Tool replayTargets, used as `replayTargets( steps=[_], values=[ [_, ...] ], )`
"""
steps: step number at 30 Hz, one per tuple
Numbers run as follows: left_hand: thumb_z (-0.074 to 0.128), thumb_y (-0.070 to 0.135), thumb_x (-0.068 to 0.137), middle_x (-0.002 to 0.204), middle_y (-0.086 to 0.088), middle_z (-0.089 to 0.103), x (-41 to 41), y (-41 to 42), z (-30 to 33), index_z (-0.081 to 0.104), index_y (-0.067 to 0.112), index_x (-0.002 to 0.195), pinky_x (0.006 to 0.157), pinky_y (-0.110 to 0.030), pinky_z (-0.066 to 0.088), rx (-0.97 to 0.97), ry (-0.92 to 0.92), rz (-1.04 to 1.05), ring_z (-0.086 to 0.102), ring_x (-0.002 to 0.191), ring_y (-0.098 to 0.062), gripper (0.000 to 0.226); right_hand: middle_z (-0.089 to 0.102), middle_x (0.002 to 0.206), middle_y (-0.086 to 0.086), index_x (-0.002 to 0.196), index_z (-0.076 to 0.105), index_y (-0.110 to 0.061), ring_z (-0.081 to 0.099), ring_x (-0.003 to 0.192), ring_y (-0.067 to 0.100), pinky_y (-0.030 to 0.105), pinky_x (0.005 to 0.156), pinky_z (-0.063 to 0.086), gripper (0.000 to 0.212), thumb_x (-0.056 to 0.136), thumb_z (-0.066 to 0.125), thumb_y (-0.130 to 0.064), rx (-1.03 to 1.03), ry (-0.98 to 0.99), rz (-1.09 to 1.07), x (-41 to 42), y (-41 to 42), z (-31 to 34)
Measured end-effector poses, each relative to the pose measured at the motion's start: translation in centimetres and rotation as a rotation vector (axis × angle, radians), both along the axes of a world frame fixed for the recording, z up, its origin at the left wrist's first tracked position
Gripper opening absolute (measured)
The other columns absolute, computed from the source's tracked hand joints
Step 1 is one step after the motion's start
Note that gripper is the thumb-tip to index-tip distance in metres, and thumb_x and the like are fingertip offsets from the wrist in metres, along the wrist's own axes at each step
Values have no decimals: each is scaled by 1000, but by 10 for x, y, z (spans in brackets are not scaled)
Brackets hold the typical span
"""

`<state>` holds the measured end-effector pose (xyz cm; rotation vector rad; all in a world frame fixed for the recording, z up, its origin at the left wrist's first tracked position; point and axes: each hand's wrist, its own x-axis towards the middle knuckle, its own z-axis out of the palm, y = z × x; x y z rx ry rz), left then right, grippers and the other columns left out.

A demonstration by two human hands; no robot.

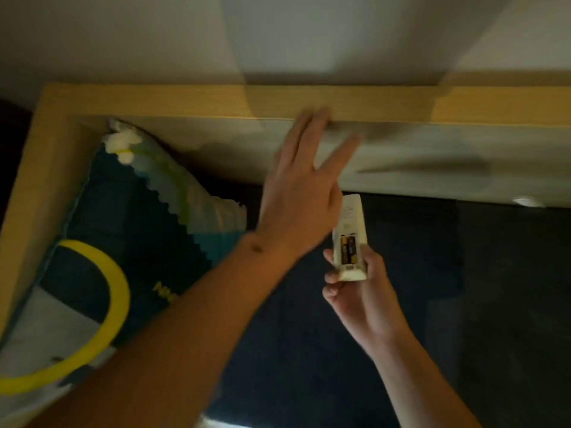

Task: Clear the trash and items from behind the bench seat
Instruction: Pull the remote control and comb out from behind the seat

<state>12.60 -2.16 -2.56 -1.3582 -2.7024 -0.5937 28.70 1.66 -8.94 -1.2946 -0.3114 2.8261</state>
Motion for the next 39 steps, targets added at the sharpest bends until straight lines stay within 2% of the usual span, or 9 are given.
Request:
replayTargets(
  steps=[3,6,8,13,18,22,27,31,39],
  values=[
    [66,35,87,137,-3,48,71,18,-13,55,21,131,99,-40,51,234,-492,257,49,124,-19,47,67,98,9,123,66,-16,61,77,20,32,65,47,37,94,66,-39,219,80,78,37,13,22],
    [73,65,71,123,13,57,114,42,-25,32,40,143,81,-27,57,164,-1063,360,62,103,-5,86,72,108,2,129,65,-27,68,92,15,30,73,51,36,94,67,-32,569,68,213,69,34,30],
    [80,54,69,97,12,68,128,52,-36,33,44,138,66,-19,57,148,-1246,383,70,84,-4,85,73,104,-6,132,63,-30,69,90,10,27,73,54,35,97,65,-22,811,43,287,85,48,30],
    [71,24,83,88,0,72,150,81,-58,57,40,115,66,-32,58,97,-1361,494,72,73,-10,39,76,112,0,124,68,-22,71,105,18,35,86,58,33,92,70,-25,940,46,500,120,109,17],
    [69,13,90,63,-6,66,152,105,-75,62,20,116,53,-32,57,175,-1694,571,64,53,-20,28,73,84,11,95,70,-8,69,72,20,27,66,58,11,97,59,-9,641,-466,113,128,217,-41],
    [67,17,92,66,-7,65,146,120,-90,63,17,118,53,-34,54,216,-1809,623,62,54,-20,27,68,101,15,113,62,0,68,87,22,33,71,59,24,103,54,-21,178,-461,-299,116,292,-90],
    [68,20,92,67,-9,64,141,136,-110,61,16,117,50,-32,51,262,-1874,673,59,52,-19,27,64,110,19,120,53,5,68,97,27,34,72,60,35,104,52,-26,-15,-387,-557,89,342,-133],
    [67,20,93,66,-9,63,142,142,-119,61,16,114,50,-32,51,264,-1897,704,58,52,-19,23,62,84,10,90,59,-3,61,70,19,26,55,54,18,102,49,-13,8,-433,-557,70,353,-144],
    [70,16,90,65,-8,65,149,145,-130,61,13,118,52,-33,54,252,-1902,709,61,54,-20,30,52,75,9,91,57,-5,46,55,15,22,45,49,19,101,41,-5,164,-480,-437,81,363,-153]
  ],
)
